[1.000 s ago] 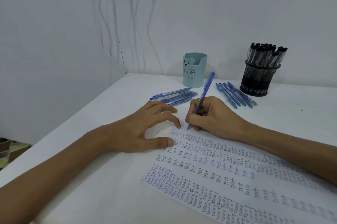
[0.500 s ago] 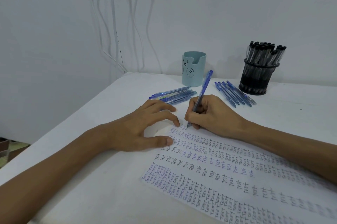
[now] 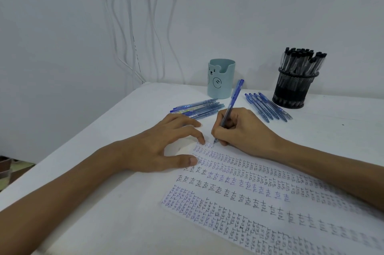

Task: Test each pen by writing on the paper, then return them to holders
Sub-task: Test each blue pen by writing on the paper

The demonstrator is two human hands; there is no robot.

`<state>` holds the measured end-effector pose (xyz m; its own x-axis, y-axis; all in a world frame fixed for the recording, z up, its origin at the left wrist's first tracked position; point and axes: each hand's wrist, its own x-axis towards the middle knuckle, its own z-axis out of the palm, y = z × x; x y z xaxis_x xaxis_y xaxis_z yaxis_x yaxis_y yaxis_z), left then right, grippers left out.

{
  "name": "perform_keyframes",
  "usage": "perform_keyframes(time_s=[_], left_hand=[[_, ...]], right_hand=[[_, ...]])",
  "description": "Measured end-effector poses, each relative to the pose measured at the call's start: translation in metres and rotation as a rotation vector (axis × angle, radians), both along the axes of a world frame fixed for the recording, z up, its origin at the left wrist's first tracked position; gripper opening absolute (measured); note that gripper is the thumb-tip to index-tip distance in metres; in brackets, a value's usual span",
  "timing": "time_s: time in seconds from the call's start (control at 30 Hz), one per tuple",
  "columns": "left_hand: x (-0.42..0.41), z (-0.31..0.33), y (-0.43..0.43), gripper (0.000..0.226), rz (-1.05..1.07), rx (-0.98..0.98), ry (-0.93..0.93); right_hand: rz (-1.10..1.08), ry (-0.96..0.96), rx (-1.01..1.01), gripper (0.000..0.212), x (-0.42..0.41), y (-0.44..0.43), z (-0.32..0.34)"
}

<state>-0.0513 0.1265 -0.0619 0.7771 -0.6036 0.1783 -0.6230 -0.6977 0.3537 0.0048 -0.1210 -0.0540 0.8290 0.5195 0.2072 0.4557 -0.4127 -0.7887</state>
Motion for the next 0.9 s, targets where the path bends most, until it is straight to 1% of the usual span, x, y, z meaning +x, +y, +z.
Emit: perform_keyframes(time_s=[0.2, 0.23, 0.33, 0.4, 0.47, 0.53, 0.57, 0.63, 0.7, 0.77, 0.83, 0.9], left_hand=[[0.0, -0.001, 0.0, 0.037, 0.001, -0.002, -0.011], [0.0, 0.0, 0.0, 0.037, -0.002, 0.0, -0.012], [0.0, -0.001, 0.0, 0.038, -0.002, -0.005, -0.011], [0.0, -0.001, 0.0, 0.039, -0.001, -0.005, -0.012], [0.0, 0.0, 0.0, 0.043, 0.006, -0.01, -0.014], [-0.001, 0.0, -0.001, 0.048, 0.028, -0.021, -0.018], [-0.001, 0.0, 0.0, 0.052, 0.045, -0.024, -0.019], [-0.001, -0.001, 0.001, 0.058, 0.07, -0.026, -0.016], [-0.001, -0.002, 0.002, 0.063, 0.089, -0.027, -0.007], [-0.001, -0.002, 0.001, 0.064, 0.101, -0.024, 0.004], [0.0, -0.002, 0.002, 0.065, 0.107, -0.021, 0.007], [0.0, -0.002, 0.002, 0.065, 0.107, -0.018, 0.009]], right_hand=[[-0.035, 0.007, -0.024, 0.015, -0.001, 0.002, 0.001], [-0.053, 0.054, 0.026, 0.016, -0.001, 0.002, 0.002], [-0.102, 0.322, 0.308, 0.021, 0.004, 0.002, 0.004], [-0.111, 0.434, 0.426, 0.029, 0.009, 0.002, 0.005], [-0.09, 0.459, 0.476, 0.042, 0.013, 0.002, 0.004], [-0.05, 0.421, 0.476, 0.045, 0.016, -0.001, 0.0], [-0.032, 0.397, 0.472, 0.042, 0.016, -0.002, -0.001], [-0.009, 0.387, 0.512, 0.027, 0.015, -0.002, -0.001], [-0.028, 0.437, 0.583, 0.018, 0.013, -0.001, 0.002], [-0.086, 0.524, 0.635, 0.025, 0.012, 0.001, 0.007], [-0.139, 0.607, 0.681, 0.037, 0.012, 0.002, 0.01], [-0.15, 0.614, 0.694, 0.044, 0.013, 0.001, 0.011]])
